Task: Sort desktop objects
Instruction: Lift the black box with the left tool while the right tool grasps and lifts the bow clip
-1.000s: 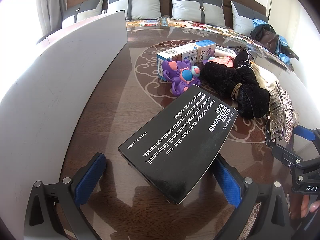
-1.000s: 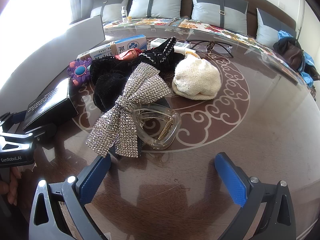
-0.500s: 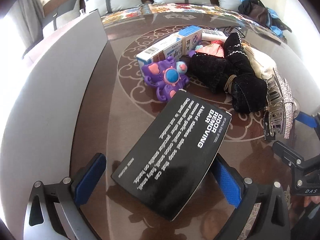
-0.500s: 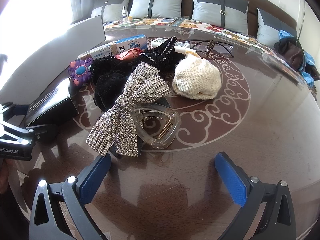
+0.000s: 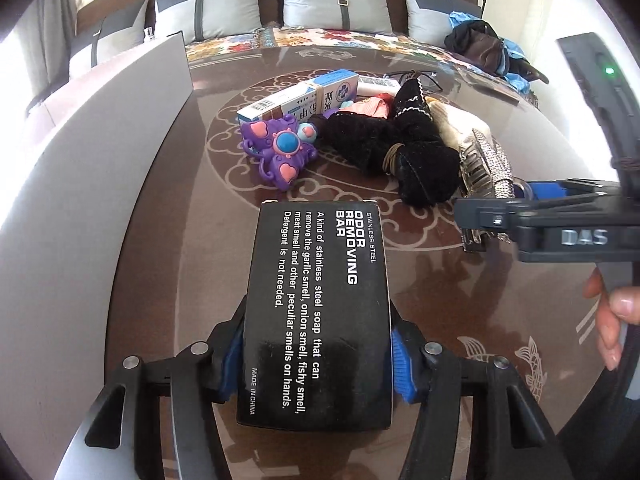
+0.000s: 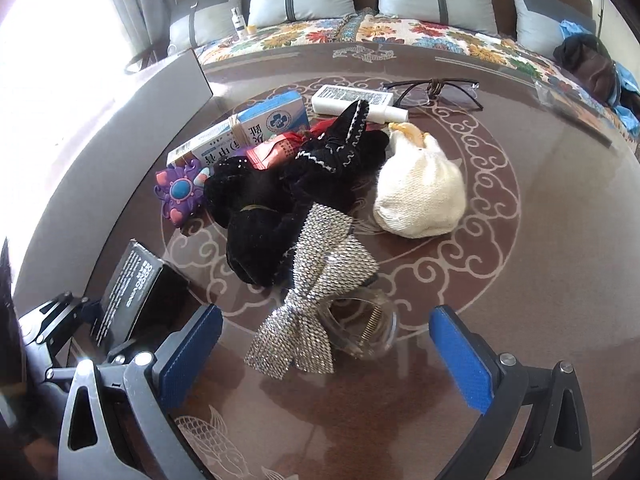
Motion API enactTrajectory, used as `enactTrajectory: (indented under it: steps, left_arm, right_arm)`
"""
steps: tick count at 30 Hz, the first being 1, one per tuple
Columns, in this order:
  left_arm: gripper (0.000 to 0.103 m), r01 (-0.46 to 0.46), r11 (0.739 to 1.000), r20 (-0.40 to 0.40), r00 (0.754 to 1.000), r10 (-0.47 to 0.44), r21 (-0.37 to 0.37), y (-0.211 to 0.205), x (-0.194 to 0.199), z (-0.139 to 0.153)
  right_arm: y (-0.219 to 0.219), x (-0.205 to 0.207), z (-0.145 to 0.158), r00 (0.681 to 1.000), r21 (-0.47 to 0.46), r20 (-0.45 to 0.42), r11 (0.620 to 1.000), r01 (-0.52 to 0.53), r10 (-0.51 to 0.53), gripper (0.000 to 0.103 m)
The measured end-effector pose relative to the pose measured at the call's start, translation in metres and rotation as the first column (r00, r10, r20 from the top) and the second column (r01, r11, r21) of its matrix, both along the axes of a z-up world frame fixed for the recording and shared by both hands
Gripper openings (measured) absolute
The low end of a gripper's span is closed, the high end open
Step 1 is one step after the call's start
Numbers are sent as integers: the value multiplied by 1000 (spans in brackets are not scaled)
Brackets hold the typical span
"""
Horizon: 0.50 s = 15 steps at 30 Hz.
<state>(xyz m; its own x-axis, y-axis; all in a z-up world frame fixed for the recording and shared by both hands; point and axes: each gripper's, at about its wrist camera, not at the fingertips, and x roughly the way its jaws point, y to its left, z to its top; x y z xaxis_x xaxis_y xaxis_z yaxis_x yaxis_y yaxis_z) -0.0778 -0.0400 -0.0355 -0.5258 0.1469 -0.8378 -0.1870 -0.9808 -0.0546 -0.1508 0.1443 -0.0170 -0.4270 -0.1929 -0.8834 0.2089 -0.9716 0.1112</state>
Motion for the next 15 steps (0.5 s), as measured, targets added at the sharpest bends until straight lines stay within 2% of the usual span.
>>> enactTrajectory:
  steps: [1,2,3,6,9,12,15]
  left_arm:
    - [58,1,1000,-10,1000,-1,13,-3,7,3]
    - [58,2,1000,-18,1000,-1,29,-6,12,6]
    - [58,1,999,-25,1000,0,50,-9,15,8]
    - [58,0,993,-54,999,6,115,-14,25,21]
    - [58,26,989,-83,996,-14,148,-13,32,32]
    - [58,53,986,-98,994,-38,157,-11,37,39]
    - [58,54,977,-105,994,-33,204,-20,42,52]
  right_arm:
    - [-8,-4,-6,1000,42,24,999,-13,12,82]
    - [-13,-5,-10,999,95,43,995,-19,15,58]
    - [-12,-3,-10,999,99,47,995,-18,14,52]
    - [-1,11,7,1000,94,15,996,-7,6,46]
    - [10,24,26,1000,111,-13,994,-4,5,46]
    - [21,30,36,1000,119,2,993,-3,3,46]
    - [25,38,51,1000,96,-17,995,2,0,46]
